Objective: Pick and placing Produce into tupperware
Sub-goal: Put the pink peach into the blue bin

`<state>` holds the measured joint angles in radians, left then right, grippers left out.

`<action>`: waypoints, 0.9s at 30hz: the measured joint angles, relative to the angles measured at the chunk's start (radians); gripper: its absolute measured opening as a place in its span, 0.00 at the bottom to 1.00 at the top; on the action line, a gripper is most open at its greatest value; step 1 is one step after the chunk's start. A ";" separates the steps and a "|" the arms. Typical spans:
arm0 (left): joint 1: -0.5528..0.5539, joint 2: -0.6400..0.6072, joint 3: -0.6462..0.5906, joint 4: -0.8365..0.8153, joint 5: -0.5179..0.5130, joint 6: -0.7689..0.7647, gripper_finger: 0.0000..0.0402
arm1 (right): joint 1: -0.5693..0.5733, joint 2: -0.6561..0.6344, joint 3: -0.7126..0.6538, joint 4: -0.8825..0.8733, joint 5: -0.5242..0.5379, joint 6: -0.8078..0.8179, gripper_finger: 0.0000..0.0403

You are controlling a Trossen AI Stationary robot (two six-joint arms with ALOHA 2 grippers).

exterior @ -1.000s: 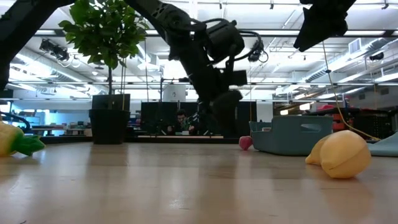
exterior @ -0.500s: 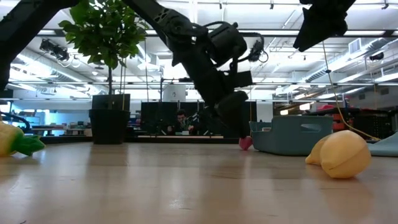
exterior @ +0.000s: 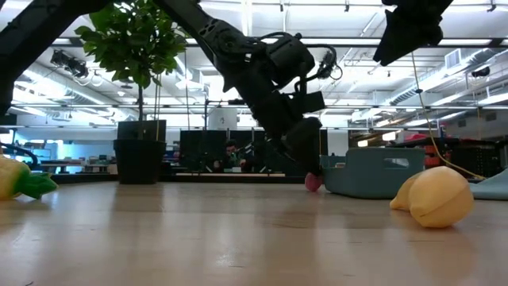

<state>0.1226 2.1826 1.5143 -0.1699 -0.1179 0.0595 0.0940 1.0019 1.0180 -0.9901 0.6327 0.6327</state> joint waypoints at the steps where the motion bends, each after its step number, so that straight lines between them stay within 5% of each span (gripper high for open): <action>1: 0.002 0.000 0.000 -0.004 0.004 -0.004 0.51 | 0.000 0.000 0.000 0.000 0.000 0.000 0.44; 17: 0.005 0.059 0.000 0.040 0.027 -0.082 0.49 | 0.000 0.000 0.000 0.004 -0.001 0.002 0.44; 27: -0.006 0.048 0.035 -0.036 0.025 -0.114 0.22 | 0.000 0.000 0.000 0.003 -0.001 -0.005 0.44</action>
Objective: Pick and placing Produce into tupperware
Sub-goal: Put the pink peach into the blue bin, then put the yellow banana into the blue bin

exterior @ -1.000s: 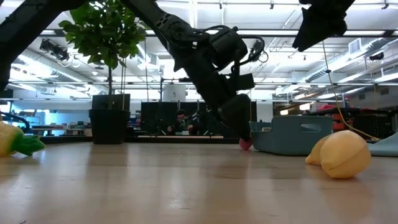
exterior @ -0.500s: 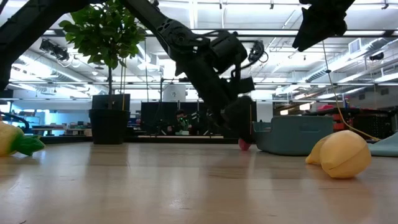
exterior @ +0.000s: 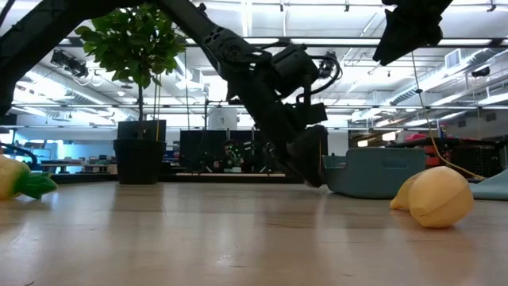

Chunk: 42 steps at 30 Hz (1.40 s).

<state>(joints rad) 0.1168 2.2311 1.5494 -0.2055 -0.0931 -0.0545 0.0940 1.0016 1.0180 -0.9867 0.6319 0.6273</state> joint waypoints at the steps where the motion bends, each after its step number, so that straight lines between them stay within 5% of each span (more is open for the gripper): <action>1: -0.005 0.000 0.015 -0.025 0.001 -0.009 0.19 | 0.000 0.000 0.000 0.000 0.000 0.000 0.44; 7: -0.056 -0.001 0.146 -0.190 -0.008 -0.013 0.19 | 0.000 0.000 0.000 0.000 0.007 -0.001 0.44; 14: -0.137 -0.001 0.335 -0.470 -0.223 -0.012 0.19 | 0.000 0.000 0.000 0.000 0.007 -0.002 0.44; 20: -0.172 -0.002 0.394 -0.358 -0.235 -0.012 0.18 | 0.000 0.000 0.000 0.000 0.007 -0.002 0.44; 28: -0.173 0.012 0.321 -0.203 -0.195 -0.021 0.19 | 0.000 0.000 0.000 0.000 0.008 0.000 0.44; 42: -0.188 0.012 0.290 -0.150 -0.172 -0.005 0.53 | 0.000 0.000 0.000 0.000 0.007 0.009 0.44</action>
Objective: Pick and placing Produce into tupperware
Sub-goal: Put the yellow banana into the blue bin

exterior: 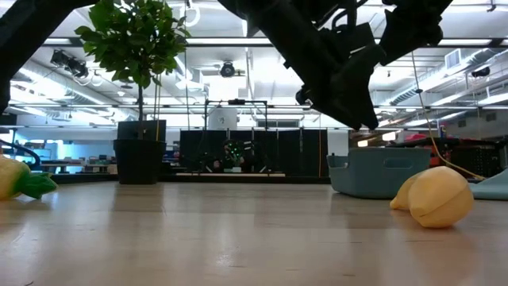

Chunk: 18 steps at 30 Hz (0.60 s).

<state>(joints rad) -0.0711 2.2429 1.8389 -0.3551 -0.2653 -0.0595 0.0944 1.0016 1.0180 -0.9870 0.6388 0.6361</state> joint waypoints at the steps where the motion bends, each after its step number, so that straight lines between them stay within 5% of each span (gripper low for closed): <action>1: 0.000 0.000 0.000 -0.005 0.000 -0.006 0.54 | 0.000 0.000 0.000 0.000 0.000 0.000 0.44; 6: -0.010 -0.009 -0.001 -0.049 0.004 -0.031 0.51 | 0.000 0.000 0.000 0.000 0.000 0.000 0.44; 13: -0.056 -0.032 0.001 -0.149 0.231 -0.150 0.44 | 0.000 0.000 0.000 -0.003 -0.012 0.000 0.44; 18: -0.123 -0.024 0.001 -0.182 0.244 -0.192 0.43 | 0.000 0.000 0.000 0.000 -0.012 0.001 0.44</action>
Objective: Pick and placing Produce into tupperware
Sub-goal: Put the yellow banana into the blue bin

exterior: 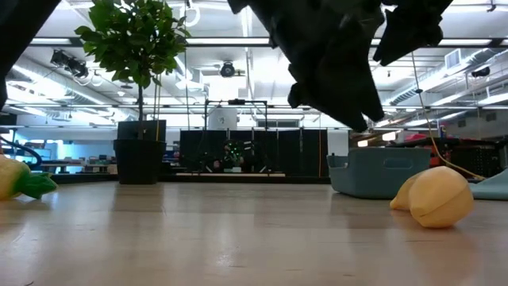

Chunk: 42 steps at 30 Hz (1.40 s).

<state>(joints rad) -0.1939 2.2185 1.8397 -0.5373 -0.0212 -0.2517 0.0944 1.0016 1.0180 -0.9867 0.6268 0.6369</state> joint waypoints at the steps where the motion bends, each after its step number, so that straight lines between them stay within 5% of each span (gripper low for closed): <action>1: -0.014 0.002 0.000 -0.015 0.000 0.000 0.44 | 0.000 0.000 0.000 0.000 0.000 0.000 0.44; 9: -0.094 0.001 0.001 -0.160 -0.015 -0.084 0.47 | -0.001 0.000 0.000 0.002 -0.022 0.009 0.44; 15: -0.105 -0.001 0.093 -0.647 -0.153 -0.210 0.43 | 0.051 0.000 0.000 0.123 -0.246 -0.239 0.43; 21: -0.103 -0.004 0.182 -1.044 -0.386 -0.279 0.37 | 0.166 0.000 0.000 0.349 -0.410 -0.268 0.40; 31: -0.067 -0.107 0.117 -1.024 -0.378 -0.282 0.33 | 0.398 0.102 0.000 0.393 -0.432 -0.192 0.40; 42: -0.026 -0.510 -0.184 -1.042 -0.375 -0.480 0.31 | 0.520 0.376 0.000 0.405 -0.411 -0.202 0.40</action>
<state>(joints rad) -0.2198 1.7088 1.6552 -1.5790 -0.3962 -0.7318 0.6141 1.3777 1.0183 -0.5819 0.2157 0.4348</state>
